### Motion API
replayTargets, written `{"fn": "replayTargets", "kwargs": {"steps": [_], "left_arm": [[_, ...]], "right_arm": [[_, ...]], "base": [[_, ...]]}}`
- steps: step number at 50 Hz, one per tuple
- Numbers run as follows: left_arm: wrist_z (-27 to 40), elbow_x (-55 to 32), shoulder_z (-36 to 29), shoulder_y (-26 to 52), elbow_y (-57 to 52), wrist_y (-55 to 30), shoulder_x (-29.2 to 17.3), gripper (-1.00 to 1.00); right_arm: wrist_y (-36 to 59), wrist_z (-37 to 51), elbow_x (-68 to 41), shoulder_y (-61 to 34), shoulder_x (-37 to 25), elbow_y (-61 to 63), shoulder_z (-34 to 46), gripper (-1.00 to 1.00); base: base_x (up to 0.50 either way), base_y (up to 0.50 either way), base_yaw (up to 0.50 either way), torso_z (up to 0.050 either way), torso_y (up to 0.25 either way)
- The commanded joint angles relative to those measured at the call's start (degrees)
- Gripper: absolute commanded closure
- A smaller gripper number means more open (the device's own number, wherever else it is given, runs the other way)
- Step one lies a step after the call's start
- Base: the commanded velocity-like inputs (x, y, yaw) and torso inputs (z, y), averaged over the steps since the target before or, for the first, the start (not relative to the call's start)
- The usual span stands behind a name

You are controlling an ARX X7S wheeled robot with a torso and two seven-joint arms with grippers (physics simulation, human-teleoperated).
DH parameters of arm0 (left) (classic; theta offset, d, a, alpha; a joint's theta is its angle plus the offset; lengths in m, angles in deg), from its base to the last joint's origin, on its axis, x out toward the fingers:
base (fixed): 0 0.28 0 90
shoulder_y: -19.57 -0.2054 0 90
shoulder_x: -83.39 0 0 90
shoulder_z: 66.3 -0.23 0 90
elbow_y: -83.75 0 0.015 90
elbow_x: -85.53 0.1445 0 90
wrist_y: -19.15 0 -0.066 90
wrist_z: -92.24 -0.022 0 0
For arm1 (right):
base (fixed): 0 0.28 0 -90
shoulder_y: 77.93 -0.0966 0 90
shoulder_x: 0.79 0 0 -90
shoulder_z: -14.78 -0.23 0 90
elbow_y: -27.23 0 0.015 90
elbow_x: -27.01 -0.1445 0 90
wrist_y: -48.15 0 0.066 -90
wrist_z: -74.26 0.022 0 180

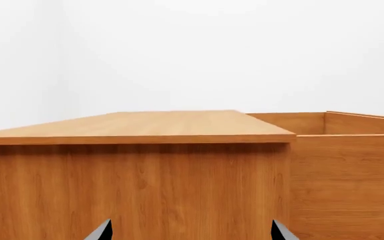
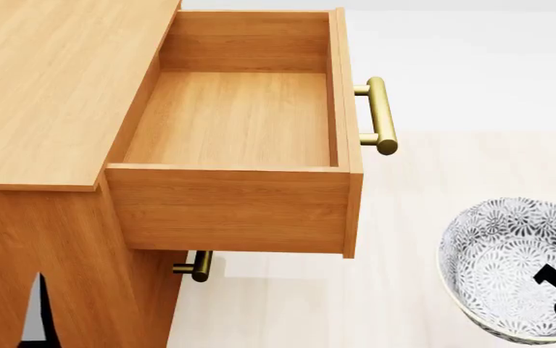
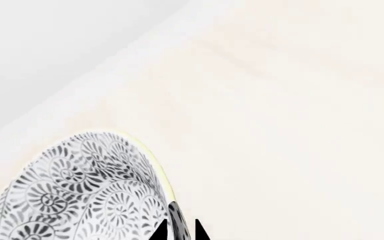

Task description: Put the bowl on top of the cabinet.

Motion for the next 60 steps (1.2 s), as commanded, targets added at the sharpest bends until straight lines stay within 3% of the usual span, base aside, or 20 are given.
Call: {"fn": "replayTargets", "kwargs": {"steps": [1, 11, 35, 60], "left_arm": [[-1.8, -1.3, 2.2, -0.4, -1.4, 0.1, 1.1, -1.0], [-1.6, -1.8, 2.4, -0.3, -1.8, -0.1, 0.9, -1.0], [-1.3, -2.2, 2.0, -0.2, -2.4, 0.0, 0.5, -1.0], [-1.2, -3.5, 2.0, 0.3, -1.9, -0.4, 0.1, -1.0]], "right_arm": [[5.5, 4.5, -2.0, -3.7, -0.8, 6.1, -1.8, 1.0], [9.7, 8.2, -4.6, -7.3, -2.2, 9.2, -2.7, 1.0], [17.1, 15.8, -5.9, -34.7, -2.1, 5.2, 3.3, 1.0], [12.6, 8.5, 3.2, -63.5, 6.8, -19.6, 18.0, 1.0]], "base": [[0.0, 0.0, 0.0, 0.0, 0.0], [0.0, 0.0, 0.0, 0.0, 0.0], [0.0, 0.0, 0.0, 0.0, 0.0], [0.0, 0.0, 0.0, 0.0, 0.0]]}}
